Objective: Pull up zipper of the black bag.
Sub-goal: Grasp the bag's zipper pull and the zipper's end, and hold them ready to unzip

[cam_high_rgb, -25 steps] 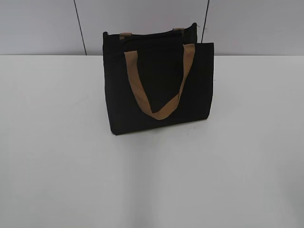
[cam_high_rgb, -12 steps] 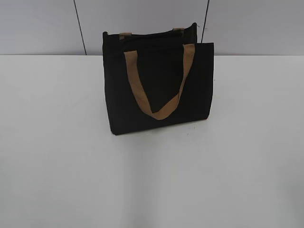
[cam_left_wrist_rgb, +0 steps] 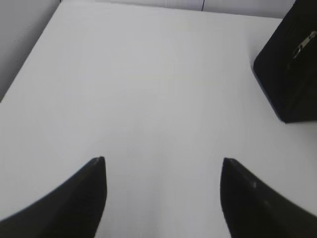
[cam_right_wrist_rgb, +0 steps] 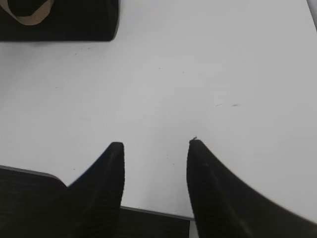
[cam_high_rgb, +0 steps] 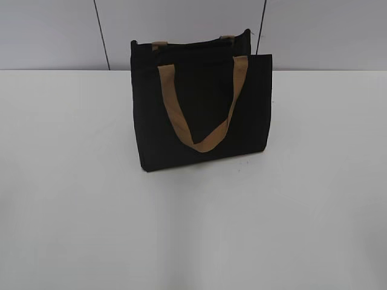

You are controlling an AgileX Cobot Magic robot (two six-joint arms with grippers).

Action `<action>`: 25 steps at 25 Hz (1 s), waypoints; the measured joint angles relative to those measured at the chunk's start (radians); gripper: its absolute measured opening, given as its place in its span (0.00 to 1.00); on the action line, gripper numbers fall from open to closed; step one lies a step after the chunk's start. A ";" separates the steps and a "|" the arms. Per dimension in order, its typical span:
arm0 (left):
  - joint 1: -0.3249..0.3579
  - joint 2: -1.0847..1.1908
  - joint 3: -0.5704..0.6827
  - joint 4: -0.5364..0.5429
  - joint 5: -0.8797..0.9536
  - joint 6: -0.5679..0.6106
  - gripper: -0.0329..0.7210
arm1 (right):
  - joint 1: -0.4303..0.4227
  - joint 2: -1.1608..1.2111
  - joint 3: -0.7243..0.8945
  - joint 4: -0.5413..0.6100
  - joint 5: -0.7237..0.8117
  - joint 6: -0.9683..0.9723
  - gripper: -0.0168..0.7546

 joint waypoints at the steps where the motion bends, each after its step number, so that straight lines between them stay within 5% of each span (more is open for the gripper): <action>1: -0.001 0.016 -0.010 0.000 -0.031 0.010 0.76 | 0.000 0.000 0.000 0.000 0.000 0.000 0.44; 8: -0.027 0.138 -0.026 -0.004 -0.347 0.029 0.77 | 0.000 0.000 0.000 0.000 0.000 0.000 0.44; 18: -0.209 0.440 -0.020 0.050 -0.844 0.098 0.77 | 0.000 0.000 0.000 0.000 0.000 0.000 0.44; 25: -0.230 0.758 0.140 0.034 -1.368 0.064 0.77 | 0.000 0.000 0.000 0.000 0.000 0.000 0.44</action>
